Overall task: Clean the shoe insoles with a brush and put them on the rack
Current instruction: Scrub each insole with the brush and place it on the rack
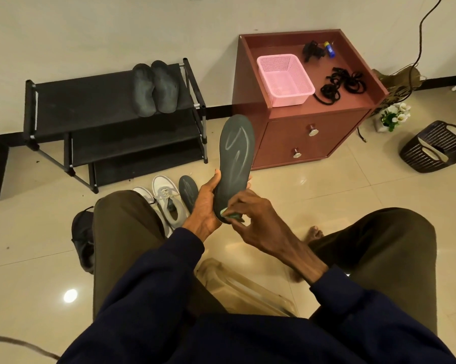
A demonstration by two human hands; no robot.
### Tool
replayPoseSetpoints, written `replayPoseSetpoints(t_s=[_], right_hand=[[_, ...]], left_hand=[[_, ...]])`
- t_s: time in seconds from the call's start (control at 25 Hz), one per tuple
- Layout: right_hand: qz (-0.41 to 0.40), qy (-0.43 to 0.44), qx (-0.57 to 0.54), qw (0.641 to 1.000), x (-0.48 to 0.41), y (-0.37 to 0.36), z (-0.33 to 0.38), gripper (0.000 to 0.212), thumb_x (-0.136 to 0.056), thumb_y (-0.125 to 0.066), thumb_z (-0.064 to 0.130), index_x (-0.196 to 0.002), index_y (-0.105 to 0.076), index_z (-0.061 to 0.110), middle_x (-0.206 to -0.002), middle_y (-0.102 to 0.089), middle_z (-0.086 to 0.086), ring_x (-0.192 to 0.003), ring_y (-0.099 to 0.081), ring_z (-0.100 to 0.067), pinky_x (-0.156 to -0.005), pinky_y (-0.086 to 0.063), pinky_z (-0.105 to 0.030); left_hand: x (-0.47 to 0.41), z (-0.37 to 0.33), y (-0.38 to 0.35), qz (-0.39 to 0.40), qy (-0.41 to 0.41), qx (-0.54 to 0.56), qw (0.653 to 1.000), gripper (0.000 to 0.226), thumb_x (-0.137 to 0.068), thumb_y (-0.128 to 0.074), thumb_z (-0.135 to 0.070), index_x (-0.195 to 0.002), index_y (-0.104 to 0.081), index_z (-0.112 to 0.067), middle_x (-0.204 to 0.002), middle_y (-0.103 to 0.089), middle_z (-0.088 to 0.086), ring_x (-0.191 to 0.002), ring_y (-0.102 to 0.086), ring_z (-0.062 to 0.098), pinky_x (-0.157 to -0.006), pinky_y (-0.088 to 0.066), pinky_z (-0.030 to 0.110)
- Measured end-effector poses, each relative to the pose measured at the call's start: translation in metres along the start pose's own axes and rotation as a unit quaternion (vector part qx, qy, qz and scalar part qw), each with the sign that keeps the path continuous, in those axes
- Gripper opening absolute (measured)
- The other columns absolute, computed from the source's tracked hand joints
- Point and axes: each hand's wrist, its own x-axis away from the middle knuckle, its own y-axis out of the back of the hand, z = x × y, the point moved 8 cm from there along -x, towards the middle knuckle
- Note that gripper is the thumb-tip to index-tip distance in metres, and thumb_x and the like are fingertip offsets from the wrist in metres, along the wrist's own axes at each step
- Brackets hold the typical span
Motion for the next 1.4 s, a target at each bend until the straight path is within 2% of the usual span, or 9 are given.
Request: replayPoseSetpoints(t_s=[0.16,0.32,0.4,0.64,0.84,1.04,1.12,1.24,1.4], right_hand=[[-0.092,-0.039,0.065,0.993,-0.01,0.023,-0.028,0.018,-0.084,-0.078,0.001,-0.101,-0.077,0.008,-0.099,-0.066,-0.004,-0.093,-0.057,-0.019,-0.077,-0.052,-0.033],[-0.025,-0.028,0.003,0.999,-0.004,0.003,-0.014,0.019,-0.083,-0.081,0.004,-0.1,-0.08,0.012,-0.099,-0.068,0.001,-0.092,-0.06,-0.013,-0.078,-0.052,-0.025],[-0.015,-0.024,0.0,1.0,-0.007,0.003,-0.013,0.018,-0.083,-0.081,0.005,-0.1,-0.08,0.012,-0.098,-0.069,0.0,-0.092,-0.061,-0.014,-0.079,-0.053,-0.026],[-0.217,-0.146,0.085,0.962,0.001,0.072,-0.077,0.02,-0.082,-0.079,-0.001,-0.099,-0.08,0.009,-0.098,-0.071,-0.006,-0.093,-0.063,-0.02,-0.084,-0.055,-0.036],[-0.064,-0.041,0.021,0.997,-0.007,0.029,-0.034,0.021,-0.083,-0.081,0.006,-0.103,-0.08,0.012,-0.1,-0.072,-0.003,-0.095,-0.063,-0.015,-0.085,-0.055,-0.028],[-0.244,-0.18,0.079,0.95,0.01,0.083,-0.097,0.016,-0.085,-0.079,0.006,-0.1,-0.079,0.012,-0.1,-0.072,-0.003,-0.094,-0.063,-0.017,-0.083,-0.056,-0.041],[-0.219,-0.16,0.042,0.962,0.008,0.071,-0.084,0.017,-0.085,-0.08,0.006,-0.101,-0.08,0.013,-0.098,-0.072,-0.001,-0.093,-0.063,-0.012,-0.082,-0.057,-0.034],[-0.084,-0.079,0.04,0.993,-0.005,0.035,-0.048,0.021,-0.083,-0.081,0.006,-0.102,-0.081,0.013,-0.099,-0.071,0.0,-0.094,-0.061,-0.011,-0.086,-0.053,-0.026],[-0.197,-0.153,0.089,0.964,-0.001,0.076,-0.089,0.02,-0.083,-0.08,0.002,-0.101,-0.08,0.011,-0.1,-0.072,-0.005,-0.096,-0.064,-0.02,-0.086,-0.056,-0.034]], left_hand=[[0.004,0.0,-0.005,-0.01,-0.013,-0.039,0.999,0.043,-0.102,-0.055,-0.044,-0.123,-0.068,-0.008,-0.115,-0.075,0.013,-0.097,-0.074,0.026,-0.084,-0.062,0.039],[0.006,0.006,-0.008,0.011,0.015,-0.042,0.999,0.05,-0.103,-0.054,-0.045,-0.129,-0.064,-0.004,-0.127,-0.068,0.019,-0.11,-0.068,0.03,-0.104,-0.051,0.043],[0.005,0.007,-0.008,0.026,0.022,-0.046,0.998,0.049,-0.103,-0.055,-0.044,-0.127,-0.068,-0.004,-0.128,-0.067,0.019,-0.109,-0.067,0.03,-0.101,-0.051,0.042],[0.002,0.027,-0.011,0.045,0.056,-0.134,0.988,0.042,-0.101,-0.058,-0.04,-0.119,-0.074,-0.006,-0.123,-0.069,0.021,-0.104,-0.067,0.034,-0.101,-0.049,0.047],[0.003,0.026,-0.011,0.046,0.058,-0.122,0.99,0.035,-0.098,-0.062,-0.039,-0.11,-0.073,-0.008,-0.103,-0.072,0.015,-0.089,-0.068,0.027,-0.087,-0.056,0.042],[0.006,0.033,-0.016,0.086,0.076,-0.164,0.98,0.046,-0.105,-0.05,-0.04,-0.129,-0.068,-0.005,-0.133,-0.064,0.022,-0.11,-0.064,0.033,-0.103,-0.046,0.045],[0.004,0.032,-0.012,0.072,0.075,-0.161,0.982,0.042,-0.103,-0.055,-0.039,-0.121,-0.074,-0.007,-0.13,-0.066,0.021,-0.11,-0.065,0.034,-0.105,-0.046,0.048],[0.002,0.029,-0.011,0.057,0.07,-0.133,0.987,0.036,-0.097,-0.064,-0.037,-0.115,-0.072,-0.008,-0.116,-0.071,0.017,-0.098,-0.069,0.03,-0.099,-0.051,0.048],[0.006,0.035,-0.014,0.08,0.083,-0.174,0.978,0.045,-0.103,-0.052,-0.039,-0.131,-0.065,-0.005,-0.131,-0.066,0.022,-0.107,-0.066,0.032,-0.104,-0.046,0.045]])
